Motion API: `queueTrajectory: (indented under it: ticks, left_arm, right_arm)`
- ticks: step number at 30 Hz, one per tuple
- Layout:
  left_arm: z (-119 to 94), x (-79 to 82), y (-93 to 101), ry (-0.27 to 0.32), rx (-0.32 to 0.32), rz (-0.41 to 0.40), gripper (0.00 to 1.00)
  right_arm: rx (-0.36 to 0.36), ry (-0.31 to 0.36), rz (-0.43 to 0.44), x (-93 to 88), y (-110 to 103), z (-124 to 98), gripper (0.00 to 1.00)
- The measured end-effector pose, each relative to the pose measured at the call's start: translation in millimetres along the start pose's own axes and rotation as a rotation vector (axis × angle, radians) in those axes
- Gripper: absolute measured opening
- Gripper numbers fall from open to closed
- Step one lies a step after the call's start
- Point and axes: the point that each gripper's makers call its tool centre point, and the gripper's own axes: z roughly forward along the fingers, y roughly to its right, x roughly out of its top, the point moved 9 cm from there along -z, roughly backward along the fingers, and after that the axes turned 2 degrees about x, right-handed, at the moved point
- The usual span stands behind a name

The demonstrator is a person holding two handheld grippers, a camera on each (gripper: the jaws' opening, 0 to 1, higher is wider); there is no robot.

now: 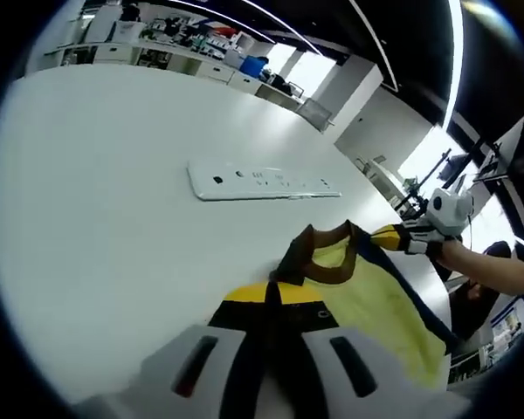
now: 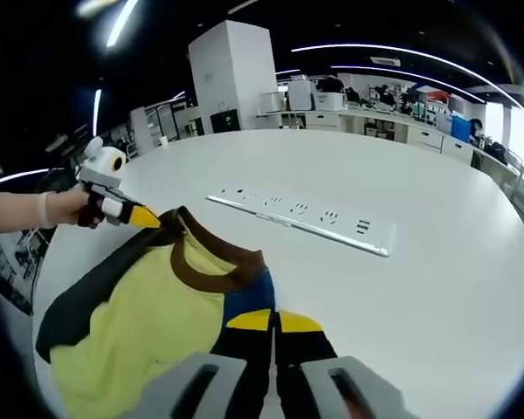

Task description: Fold the garment on the visible template until the final outline fits inside the template.

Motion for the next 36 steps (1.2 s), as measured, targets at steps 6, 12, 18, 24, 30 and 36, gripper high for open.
queueTrajectory:
  ticks: [6,12,18,24,30,36]
  left_arm:
    - [-2.3,3.4,5.1,0.011,0.038,0.103,0.41]
    - [-10.4,4.7,16.5,0.021,-0.014,0.149,0.61]
    - [-19.1,4.2,24.4,0.015,-0.053,0.181,0.71]
    - [-28.1,3.6,33.1,0.001,-0.094,0.240,0.88]
    - [-43.2,0.3,41.6,0.002,-0.112,0.264,0.95]
    - [-63.6,0.9,54.4,0.039,-0.120,0.251,0.93]
  right_arm:
    - [0.018,0.014,-0.003,3.7,-6.9,-3.7,0.18]
    - [0.030,0.024,-0.040,6.5,-19.5,-8.7,0.45]
    - [0.055,-0.028,-0.068,0.2,-27.3,-13.7,0.74]
    - [0.067,-0.022,-0.041,-2.4,-32.3,-25.5,0.92]
    - [0.056,-0.041,-0.051,-2.0,-37.2,-38.0,0.98]
    - [0.045,-0.033,-0.051,2.7,-45.5,-55.8,0.95]
